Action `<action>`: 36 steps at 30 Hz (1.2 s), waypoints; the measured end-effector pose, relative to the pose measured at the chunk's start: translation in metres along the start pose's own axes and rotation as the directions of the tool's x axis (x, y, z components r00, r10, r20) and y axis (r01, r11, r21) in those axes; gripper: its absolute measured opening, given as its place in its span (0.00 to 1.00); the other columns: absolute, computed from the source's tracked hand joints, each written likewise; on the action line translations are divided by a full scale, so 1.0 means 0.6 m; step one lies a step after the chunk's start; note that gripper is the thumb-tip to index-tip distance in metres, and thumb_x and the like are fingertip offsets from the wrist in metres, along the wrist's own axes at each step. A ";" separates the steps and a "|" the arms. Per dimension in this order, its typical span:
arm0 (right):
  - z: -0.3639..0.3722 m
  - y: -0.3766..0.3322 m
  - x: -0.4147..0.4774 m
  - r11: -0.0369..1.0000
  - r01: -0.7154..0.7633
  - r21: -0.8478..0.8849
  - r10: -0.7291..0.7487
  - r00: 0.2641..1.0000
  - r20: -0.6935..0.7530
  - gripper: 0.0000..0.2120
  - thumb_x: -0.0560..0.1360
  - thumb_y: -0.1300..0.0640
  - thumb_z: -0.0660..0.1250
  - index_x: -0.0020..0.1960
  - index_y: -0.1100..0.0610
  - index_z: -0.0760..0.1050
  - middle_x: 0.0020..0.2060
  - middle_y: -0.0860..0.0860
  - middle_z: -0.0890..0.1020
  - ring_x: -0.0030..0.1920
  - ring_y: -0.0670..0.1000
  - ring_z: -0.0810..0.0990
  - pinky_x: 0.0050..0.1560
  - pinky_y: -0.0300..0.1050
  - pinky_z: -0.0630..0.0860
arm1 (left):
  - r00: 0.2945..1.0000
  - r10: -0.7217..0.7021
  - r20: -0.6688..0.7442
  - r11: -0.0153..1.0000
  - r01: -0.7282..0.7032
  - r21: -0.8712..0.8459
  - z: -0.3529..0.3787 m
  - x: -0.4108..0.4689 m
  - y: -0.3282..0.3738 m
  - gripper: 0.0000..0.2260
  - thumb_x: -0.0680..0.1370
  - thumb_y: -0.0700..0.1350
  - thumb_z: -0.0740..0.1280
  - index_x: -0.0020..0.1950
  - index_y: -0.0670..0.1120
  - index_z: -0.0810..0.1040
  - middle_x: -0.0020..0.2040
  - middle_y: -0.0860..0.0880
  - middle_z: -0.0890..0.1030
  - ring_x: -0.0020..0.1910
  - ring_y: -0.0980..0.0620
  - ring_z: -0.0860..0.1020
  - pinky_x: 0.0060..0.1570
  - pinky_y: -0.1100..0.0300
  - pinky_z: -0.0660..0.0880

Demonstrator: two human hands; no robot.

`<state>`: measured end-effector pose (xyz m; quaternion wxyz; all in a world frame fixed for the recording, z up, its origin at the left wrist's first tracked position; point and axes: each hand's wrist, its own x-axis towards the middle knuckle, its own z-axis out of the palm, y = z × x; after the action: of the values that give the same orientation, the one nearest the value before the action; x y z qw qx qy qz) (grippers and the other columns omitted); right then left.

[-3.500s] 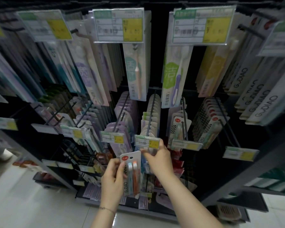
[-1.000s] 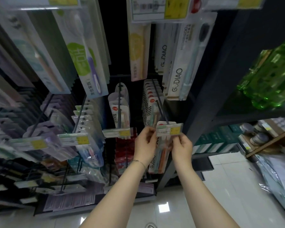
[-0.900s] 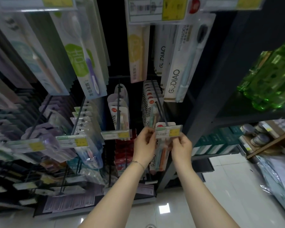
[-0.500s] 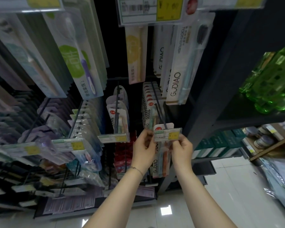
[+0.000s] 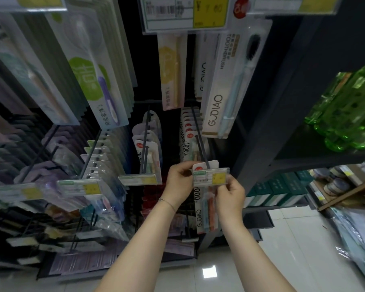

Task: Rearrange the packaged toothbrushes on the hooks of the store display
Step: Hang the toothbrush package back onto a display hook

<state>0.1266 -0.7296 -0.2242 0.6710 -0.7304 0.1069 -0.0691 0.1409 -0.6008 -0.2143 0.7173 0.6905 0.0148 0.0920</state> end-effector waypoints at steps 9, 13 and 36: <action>0.000 -0.008 -0.005 0.999 0.034 0.024 -0.035 0.999 0.032 0.13 0.77 0.66 0.66 0.42 0.49 0.81 0.39 0.42 0.85 0.42 0.40 0.82 0.44 0.38 0.78 | 1.000 0.026 0.001 0.999 -0.026 0.022 0.002 0.002 -0.006 0.08 0.75 0.34 0.73 0.53 0.40 0.84 0.46 0.47 0.85 0.47 0.58 0.83 0.49 0.63 0.79; 0.007 -0.009 -0.001 0.998 0.021 0.054 -0.022 0.999 0.030 0.14 0.78 0.64 0.66 0.41 0.48 0.80 0.38 0.41 0.85 0.42 0.40 0.82 0.40 0.32 0.76 | 1.000 0.004 -0.012 1.000 -0.004 0.013 0.007 0.004 -0.005 0.05 0.76 0.37 0.72 0.49 0.44 0.84 0.44 0.48 0.85 0.45 0.58 0.83 0.46 0.64 0.79; 0.109 0.028 0.105 0.747 -0.541 0.386 0.505 0.840 0.197 0.23 0.70 0.35 0.71 0.47 0.55 0.74 0.46 0.55 0.77 0.41 0.51 0.76 0.46 0.45 0.75 | 0.863 -0.272 -0.426 0.956 0.292 -0.020 -0.079 -0.054 -0.057 0.05 0.81 0.43 0.66 0.55 0.47 0.82 0.47 0.53 0.84 0.48 0.59 0.81 0.42 0.75 0.73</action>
<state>0.2024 -0.6832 -0.2492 0.8101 -0.5081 0.2623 0.1293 0.1059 -0.5600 -0.2539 0.6865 0.6603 0.2735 0.1337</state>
